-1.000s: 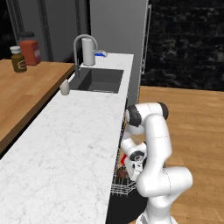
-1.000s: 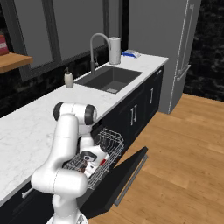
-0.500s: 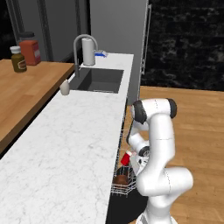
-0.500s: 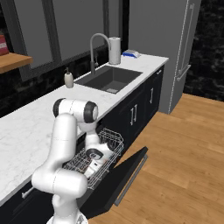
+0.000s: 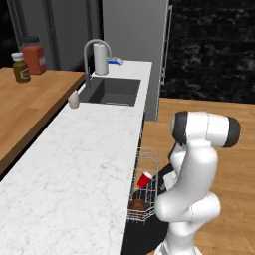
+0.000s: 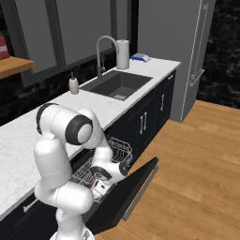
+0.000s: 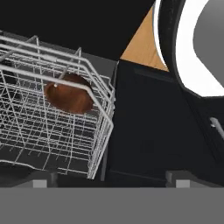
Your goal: Pick up the cup and bowl from the counter, place them in the dishwasher, and close the dishwasher door.
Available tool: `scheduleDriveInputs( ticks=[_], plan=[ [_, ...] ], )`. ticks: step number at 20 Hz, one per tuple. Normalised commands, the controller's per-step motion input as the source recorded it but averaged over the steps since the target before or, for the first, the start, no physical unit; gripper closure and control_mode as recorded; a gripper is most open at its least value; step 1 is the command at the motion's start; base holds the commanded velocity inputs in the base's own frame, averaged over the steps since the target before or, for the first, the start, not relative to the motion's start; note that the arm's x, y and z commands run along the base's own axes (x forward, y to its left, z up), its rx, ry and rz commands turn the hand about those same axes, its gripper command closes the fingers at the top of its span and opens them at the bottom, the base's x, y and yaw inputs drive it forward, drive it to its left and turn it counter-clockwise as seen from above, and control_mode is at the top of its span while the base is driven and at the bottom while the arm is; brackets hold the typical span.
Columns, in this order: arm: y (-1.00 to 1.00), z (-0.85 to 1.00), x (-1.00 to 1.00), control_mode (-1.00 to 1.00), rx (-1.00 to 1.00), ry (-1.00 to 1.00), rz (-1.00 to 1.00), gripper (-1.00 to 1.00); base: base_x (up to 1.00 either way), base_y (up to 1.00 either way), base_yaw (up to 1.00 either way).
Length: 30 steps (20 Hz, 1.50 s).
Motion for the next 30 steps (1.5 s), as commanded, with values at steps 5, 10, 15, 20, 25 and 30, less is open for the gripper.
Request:
scheduleDriveInputs(
  ticks=[5, 10, 15, 20, 25, 30],
  plan=[
    [-0.89, 1.0, 0.1, -1.0, 0.05, -0.13, 0.0, -1.0, 0.0, 0.0, 0.0],
    [-0.88, 1.0, 0.38, -1.0, 0.06, -0.1, 0.0, -1.0, 0.0, 0.0, 0.0],
    [-0.98, 0.38, 0.09, -1.0, 0.0, -0.24, 0.09, -1.0, 0.0, 0.0, 0.0],
    [-1.0, 0.0, -0.16, -1.0, 0.0, -0.33, 0.32, -1.0, 0.0, 0.0, 0.0],
    [-1.0, -0.03, -0.01, -1.0, 0.0, -0.34, 0.41, -1.0, 0.0, 0.0, 0.0],
    [-0.94, -0.26, 0.0, -1.0, 0.0, -0.3, 0.44, -1.0, 0.0, 0.0, 0.0]
  ],
)
